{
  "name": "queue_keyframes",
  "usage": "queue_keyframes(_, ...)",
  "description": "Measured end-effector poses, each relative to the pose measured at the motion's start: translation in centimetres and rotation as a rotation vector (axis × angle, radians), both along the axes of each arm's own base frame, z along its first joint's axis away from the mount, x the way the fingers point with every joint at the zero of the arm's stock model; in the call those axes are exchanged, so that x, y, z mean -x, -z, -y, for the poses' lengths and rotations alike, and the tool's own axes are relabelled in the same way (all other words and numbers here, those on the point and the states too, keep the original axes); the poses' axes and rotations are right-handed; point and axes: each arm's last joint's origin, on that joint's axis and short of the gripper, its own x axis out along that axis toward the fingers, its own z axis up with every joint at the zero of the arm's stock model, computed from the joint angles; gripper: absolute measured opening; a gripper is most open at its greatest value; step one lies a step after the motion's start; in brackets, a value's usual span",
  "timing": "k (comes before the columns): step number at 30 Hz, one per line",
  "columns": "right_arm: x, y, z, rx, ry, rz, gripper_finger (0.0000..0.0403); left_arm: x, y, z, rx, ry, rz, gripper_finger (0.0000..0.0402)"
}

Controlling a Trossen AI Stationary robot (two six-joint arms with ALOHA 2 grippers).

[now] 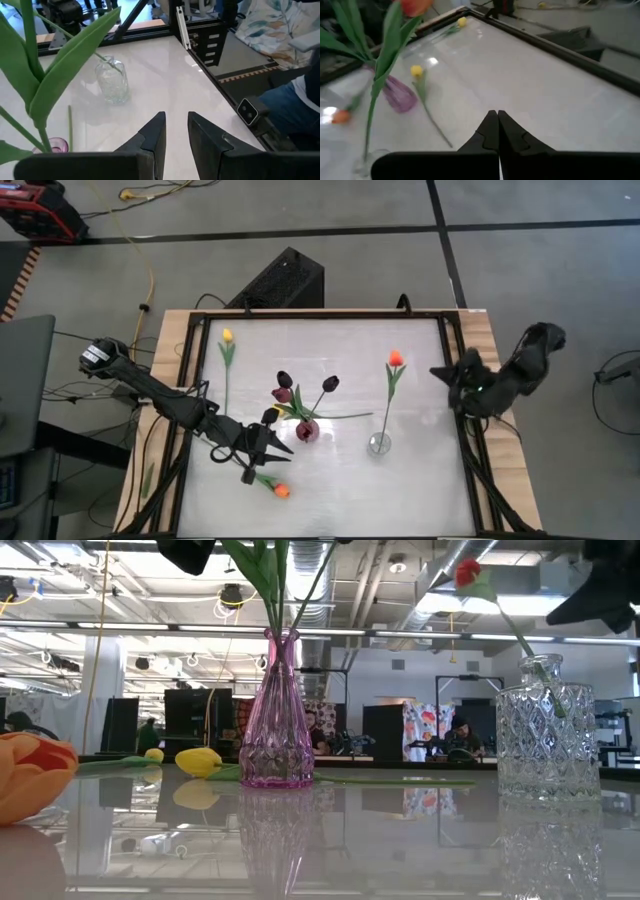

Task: Sort flowers into vase by color
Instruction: Put the right orange flower into the transparent vase

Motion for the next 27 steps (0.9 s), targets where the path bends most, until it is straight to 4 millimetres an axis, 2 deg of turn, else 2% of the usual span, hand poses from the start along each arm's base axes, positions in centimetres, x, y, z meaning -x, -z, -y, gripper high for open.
queue_keyframes(4, 1.8, 0.0, 1.5, -0.101, -0.031, 0.068, 0.0016, 0.0, -0.1, 0.0, 0.0, -0.015, 0.011, 0.007)
queue_keyframes(7, 2.1, 0.2, 1.5, -0.165, -0.126, 0.086, 0.0016, -0.1, -0.1, -0.1, -0.002, -0.025, 0.014, 0.007)
queue_keyframes(10, 1.1, 1.0, 0.4, -0.213, -0.245, 0.071, 0.0016, -0.1, -0.1, -0.1, -0.002, -0.026, 0.014, 0.007)
queue_keyframes(16, -2.3, 1.8, -3.0, -0.253, -0.474, 0.064, 0.0016, -0.1, -0.1, -0.1, -0.028, -0.018, 0.022, 0.007)
queue_keyframes(21, -3.9, 3.4, -4.1, -0.25, -0.421, -0.059, 0.0017, -0.1, -0.1, -0.1, -0.038, -0.014, 0.024, 0.007)
queue_keyframes(27, -4.8, 6.0, -3.9, -0.334, -0.313, -0.108, 0.0026, 0.0, 0.2, -0.1, -0.055, -0.012, -0.002, 0.007)
